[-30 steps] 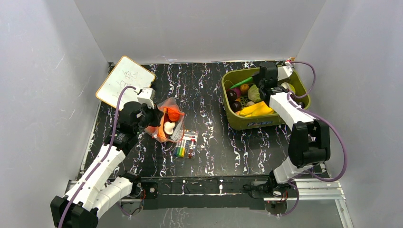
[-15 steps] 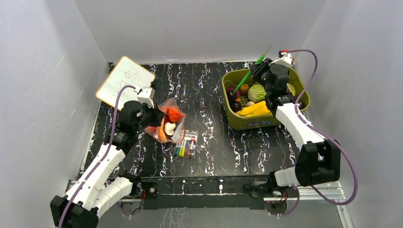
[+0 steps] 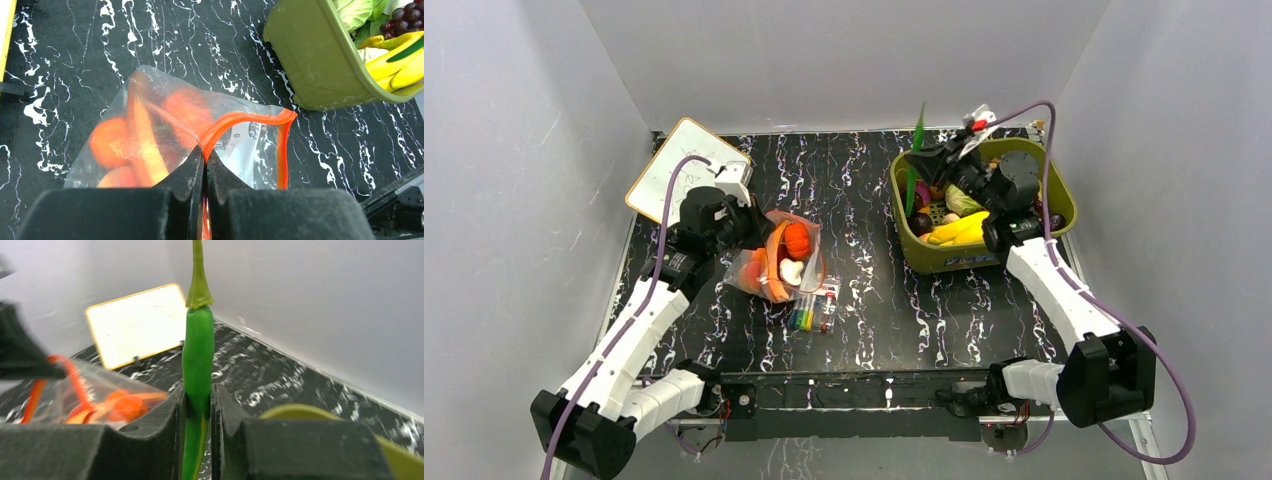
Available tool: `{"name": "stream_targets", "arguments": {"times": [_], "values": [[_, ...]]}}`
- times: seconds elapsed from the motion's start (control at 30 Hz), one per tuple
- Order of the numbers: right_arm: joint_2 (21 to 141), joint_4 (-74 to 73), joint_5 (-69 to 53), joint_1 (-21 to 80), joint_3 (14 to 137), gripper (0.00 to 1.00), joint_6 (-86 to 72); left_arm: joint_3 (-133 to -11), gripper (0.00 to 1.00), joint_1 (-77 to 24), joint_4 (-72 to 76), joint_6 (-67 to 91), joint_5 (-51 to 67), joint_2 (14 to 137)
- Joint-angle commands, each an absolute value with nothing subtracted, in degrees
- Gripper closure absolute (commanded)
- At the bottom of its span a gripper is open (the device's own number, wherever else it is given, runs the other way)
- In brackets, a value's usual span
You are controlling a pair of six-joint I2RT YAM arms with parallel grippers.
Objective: Place the food in the zip-top bag and seal the zipper
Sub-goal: Place the fake vegetable in the zipper food storage bag.
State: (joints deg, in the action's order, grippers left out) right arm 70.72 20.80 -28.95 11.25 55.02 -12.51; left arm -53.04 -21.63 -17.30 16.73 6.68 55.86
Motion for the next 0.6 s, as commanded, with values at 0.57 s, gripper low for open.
{"name": "stream_targets", "arguments": {"times": [0.57], "values": [[70.02,29.35,-63.24,37.67,61.31,0.95,24.71,-64.13,1.0,-21.93,-20.39,17.01,20.11,57.04]]}}
